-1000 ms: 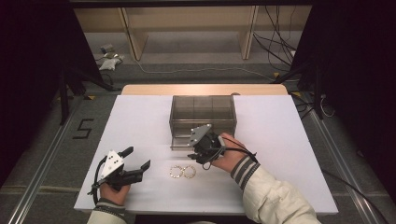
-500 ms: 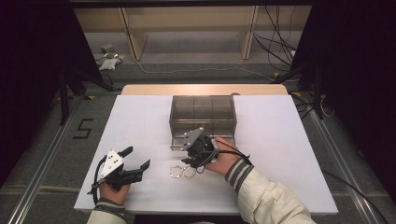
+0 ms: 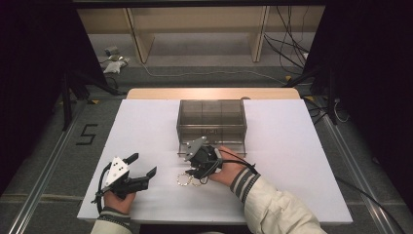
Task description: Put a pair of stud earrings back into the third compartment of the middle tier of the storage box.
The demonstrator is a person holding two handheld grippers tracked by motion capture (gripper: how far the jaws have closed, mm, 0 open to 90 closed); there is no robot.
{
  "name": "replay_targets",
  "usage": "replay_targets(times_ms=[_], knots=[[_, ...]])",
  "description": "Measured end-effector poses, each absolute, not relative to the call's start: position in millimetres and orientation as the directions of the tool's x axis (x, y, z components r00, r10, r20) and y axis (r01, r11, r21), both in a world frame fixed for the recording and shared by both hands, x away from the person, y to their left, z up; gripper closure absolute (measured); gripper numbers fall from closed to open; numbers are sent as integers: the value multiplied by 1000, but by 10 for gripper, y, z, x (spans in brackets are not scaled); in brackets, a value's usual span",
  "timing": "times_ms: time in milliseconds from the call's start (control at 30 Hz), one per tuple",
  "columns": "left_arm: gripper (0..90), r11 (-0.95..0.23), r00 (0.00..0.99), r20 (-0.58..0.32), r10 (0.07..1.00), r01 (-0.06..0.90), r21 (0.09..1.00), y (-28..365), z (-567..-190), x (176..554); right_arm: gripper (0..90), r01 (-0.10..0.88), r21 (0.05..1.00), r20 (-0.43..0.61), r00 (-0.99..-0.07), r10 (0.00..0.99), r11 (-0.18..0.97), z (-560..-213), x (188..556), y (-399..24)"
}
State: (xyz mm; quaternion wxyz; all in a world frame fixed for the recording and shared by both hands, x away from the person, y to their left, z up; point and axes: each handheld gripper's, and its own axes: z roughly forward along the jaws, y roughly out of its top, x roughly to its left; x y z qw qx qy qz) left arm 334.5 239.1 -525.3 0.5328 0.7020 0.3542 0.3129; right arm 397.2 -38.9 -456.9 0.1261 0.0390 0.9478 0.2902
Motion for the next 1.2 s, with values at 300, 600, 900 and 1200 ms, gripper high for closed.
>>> replay_targets(times_ms=[300, 600, 900, 1200], knots=[[153, -185, 554, 65, 830, 164, 969, 2392, -5252, 3344, 587, 24, 555, -185, -971, 151, 832, -4667, 4006, -277], [153, -185, 555, 64, 830, 164, 969, 2392, -5253, 3344, 609, 39, 530, -162, -976, 146, 847, -4791, 4051, -181], [153, -186, 557, 65, 828, 163, 969, 2391, -5252, 3343, 637, 57, 516, -130, -981, 144, 855, -4901, 4095, -111], [153, -189, 559, 68, 826, 162, 969, 2382, -5253, 3344, 700, 69, 494, -137, -978, 156, 867, -4958, 4109, -75]])
